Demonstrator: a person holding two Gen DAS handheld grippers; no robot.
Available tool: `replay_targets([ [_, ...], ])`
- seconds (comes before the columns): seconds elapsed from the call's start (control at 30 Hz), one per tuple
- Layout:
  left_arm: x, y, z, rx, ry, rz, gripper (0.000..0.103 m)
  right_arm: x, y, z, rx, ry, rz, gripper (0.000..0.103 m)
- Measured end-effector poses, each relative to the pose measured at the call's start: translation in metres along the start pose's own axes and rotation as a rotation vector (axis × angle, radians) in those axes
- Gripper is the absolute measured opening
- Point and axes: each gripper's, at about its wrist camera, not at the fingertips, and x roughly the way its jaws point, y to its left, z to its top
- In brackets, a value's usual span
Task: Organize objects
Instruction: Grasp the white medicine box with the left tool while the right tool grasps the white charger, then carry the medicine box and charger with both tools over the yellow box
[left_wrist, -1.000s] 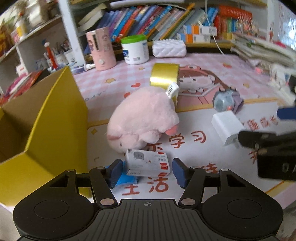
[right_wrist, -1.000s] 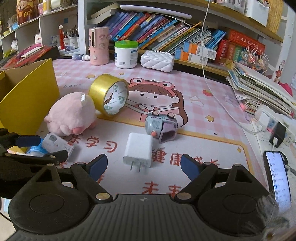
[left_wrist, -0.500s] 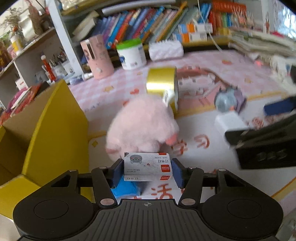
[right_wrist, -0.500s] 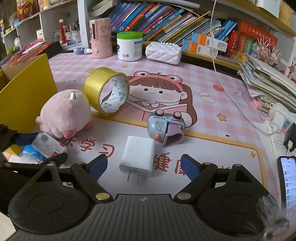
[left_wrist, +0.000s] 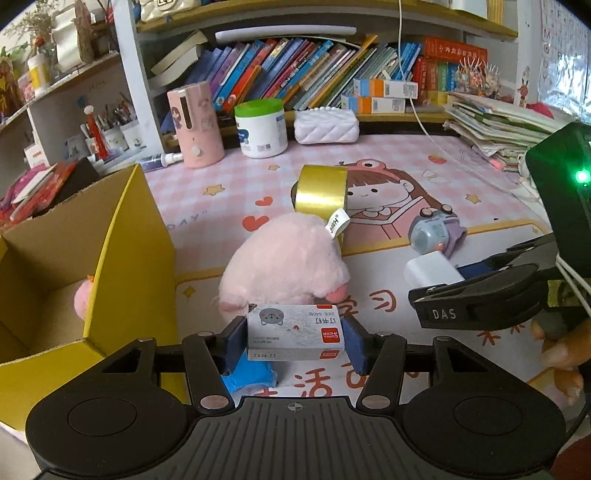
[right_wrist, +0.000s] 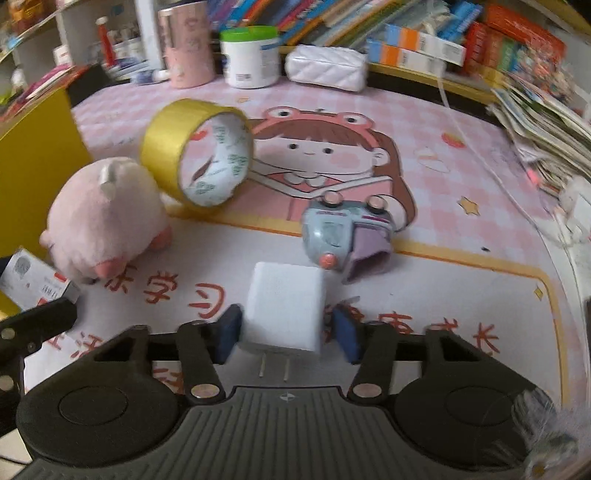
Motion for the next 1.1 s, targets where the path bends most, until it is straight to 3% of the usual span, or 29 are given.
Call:
replay_targets([
  [0.13, -0.007, 0.000, -0.002, -0.005, -0.020, -0.009, 0.054, -0.006, 0.003, -0.003, -0.007, 0.004, 0.022, 0.041],
  [0.53, -0.043, 0.013, -0.018, -0.036, -0.096, -0.042, 0.054, -0.060, 0.021, -0.019, 0.022, -0.091, -0.038, 0.041],
  [0.83, -0.083, 0.043, -0.051, -0.062, -0.131, -0.047, 0.054, -0.101, 0.068, -0.043, -0.020, -0.146, -0.066, 0.041],
  [1.1, -0.114, 0.084, -0.089, -0.098, -0.102, -0.018, 0.054, -0.127, 0.125, -0.072, -0.061, -0.139, -0.043, 0.041],
])
